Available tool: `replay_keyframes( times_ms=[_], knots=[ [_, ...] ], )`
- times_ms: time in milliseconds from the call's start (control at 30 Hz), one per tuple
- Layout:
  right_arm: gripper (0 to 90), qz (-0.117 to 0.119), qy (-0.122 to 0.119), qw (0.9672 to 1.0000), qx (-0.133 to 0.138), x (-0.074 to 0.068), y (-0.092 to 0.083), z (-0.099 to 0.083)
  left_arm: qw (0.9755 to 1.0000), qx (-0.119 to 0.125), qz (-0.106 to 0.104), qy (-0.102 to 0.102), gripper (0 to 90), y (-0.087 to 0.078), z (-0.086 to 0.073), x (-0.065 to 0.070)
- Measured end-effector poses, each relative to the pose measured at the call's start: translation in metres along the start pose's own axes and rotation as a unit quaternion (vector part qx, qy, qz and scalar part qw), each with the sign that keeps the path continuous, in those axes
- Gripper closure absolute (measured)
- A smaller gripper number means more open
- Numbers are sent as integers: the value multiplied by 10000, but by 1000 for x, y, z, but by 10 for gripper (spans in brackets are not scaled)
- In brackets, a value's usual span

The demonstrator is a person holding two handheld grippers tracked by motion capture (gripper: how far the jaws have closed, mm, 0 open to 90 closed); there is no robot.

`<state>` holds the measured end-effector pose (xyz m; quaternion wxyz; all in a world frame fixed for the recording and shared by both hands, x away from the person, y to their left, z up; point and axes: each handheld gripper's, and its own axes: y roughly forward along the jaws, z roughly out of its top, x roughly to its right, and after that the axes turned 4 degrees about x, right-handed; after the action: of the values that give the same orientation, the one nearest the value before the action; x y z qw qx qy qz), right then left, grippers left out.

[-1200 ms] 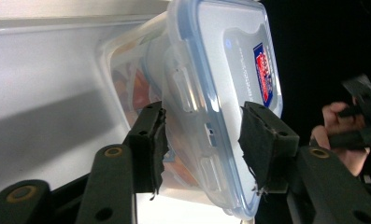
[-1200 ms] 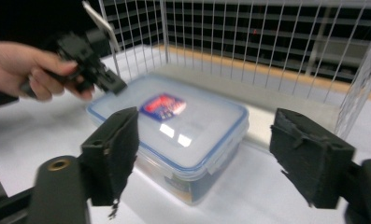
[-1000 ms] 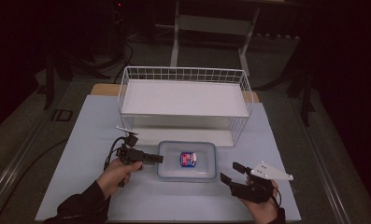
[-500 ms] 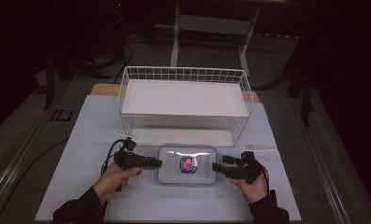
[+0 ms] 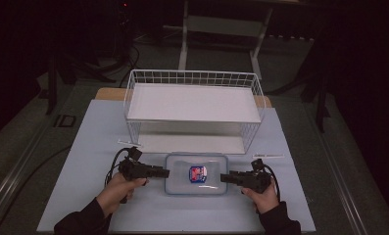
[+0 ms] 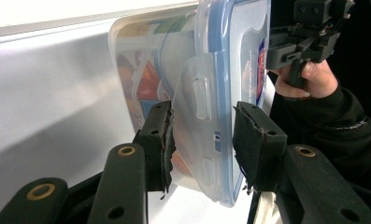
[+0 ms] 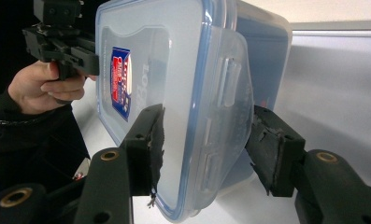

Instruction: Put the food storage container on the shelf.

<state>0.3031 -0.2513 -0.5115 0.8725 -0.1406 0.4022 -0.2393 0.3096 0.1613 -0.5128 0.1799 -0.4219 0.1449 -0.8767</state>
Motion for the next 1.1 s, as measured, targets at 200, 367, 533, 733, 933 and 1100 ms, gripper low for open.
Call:
replay_keyframes(
  times_ms=[200, 367, 533, 733, 933, 1100],
  knots=[
    [490, -80, 55, 10000, 13, -3, -2, -1, 9999, 94, 137, -10, 581, 0, -4, 6],
    [491, -128, 56, 9999, 38, -6, -2, -1, 9996, 111, 258, 33, 580, -1, -6, 11],
    [491, -87, 17, 10000, 20, -6, -2, 0, 9992, 206, 332, 82, 580, -5, -1, 17],
    [491, -121, -155, 9997, 132, -11, -2, 12, 9985, 330, 378, 227, 579, -9, 10, 19],
    [491, -167, -318, 9991, 204, -12, 2, 25, 9971, 463, 518, 294, 573, -11, 17, 16],
    [492, -179, -353, 9989, 237, -7, 7, 35, 9964, 564, 542, 316, 573, -11, 25, 10]
  ],
)
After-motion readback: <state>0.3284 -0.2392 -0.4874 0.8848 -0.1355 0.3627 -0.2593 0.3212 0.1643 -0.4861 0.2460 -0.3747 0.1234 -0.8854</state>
